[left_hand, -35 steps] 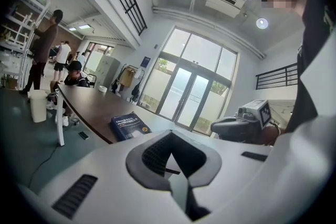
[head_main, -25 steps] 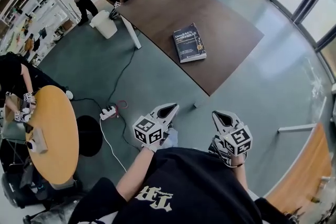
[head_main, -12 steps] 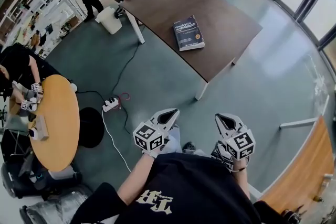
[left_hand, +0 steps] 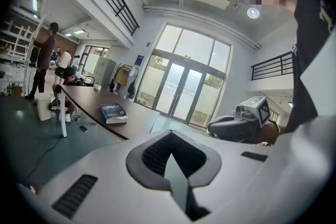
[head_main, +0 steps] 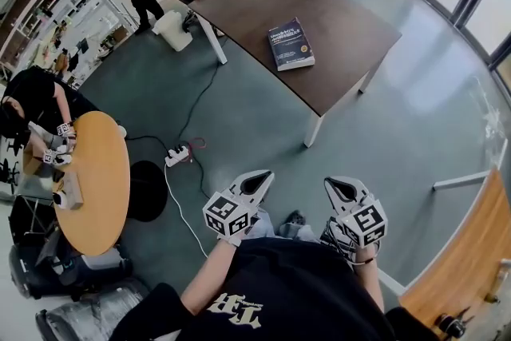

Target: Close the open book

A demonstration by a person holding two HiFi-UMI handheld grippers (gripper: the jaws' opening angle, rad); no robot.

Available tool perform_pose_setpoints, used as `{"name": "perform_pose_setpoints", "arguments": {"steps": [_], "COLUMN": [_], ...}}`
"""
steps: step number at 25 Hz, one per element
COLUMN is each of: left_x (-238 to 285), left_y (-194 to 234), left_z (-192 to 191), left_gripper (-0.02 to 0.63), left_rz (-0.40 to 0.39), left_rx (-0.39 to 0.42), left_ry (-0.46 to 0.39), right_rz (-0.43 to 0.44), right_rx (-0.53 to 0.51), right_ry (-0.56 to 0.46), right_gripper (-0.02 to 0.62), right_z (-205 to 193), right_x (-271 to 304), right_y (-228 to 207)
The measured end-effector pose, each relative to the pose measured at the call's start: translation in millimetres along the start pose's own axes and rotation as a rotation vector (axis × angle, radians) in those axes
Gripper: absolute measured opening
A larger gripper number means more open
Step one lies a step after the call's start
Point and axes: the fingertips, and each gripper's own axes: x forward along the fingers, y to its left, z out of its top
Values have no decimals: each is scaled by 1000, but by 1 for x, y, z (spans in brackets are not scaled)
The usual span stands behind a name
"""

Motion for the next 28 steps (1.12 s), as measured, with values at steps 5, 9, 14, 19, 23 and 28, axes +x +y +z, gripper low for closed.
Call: {"name": "perform_pose_setpoints", "arguments": {"steps": [5,9,14,19,23,28], "left_x": [-14,-27,-65,-110,-145,-183], "left_y": [2,11,33,66,92,113], "left_z": [5,10,12,17,23,25], "left_gripper": [5,5,5,5,5,5], "left_rz": [-5,-7,-9,-10,-21,-68], "left_rx": [18,40,46,39,30,26], "left_ry": [3,-3,-8,-21,-36,-40], "right_rz": [3,9,11,28,44,28], "right_rx": [3,-9,-36,-54,-74,-73], "right_ry": [-7,-8,-19,-28,-16,-2], "right_gripper": [-14,-14,-14,-14,-14,-12], "right_z": [5,10,31,59,75,89], "right_x": [6,20,51,91,125,155], "right_y": [11,20,49,99,144,189]}}
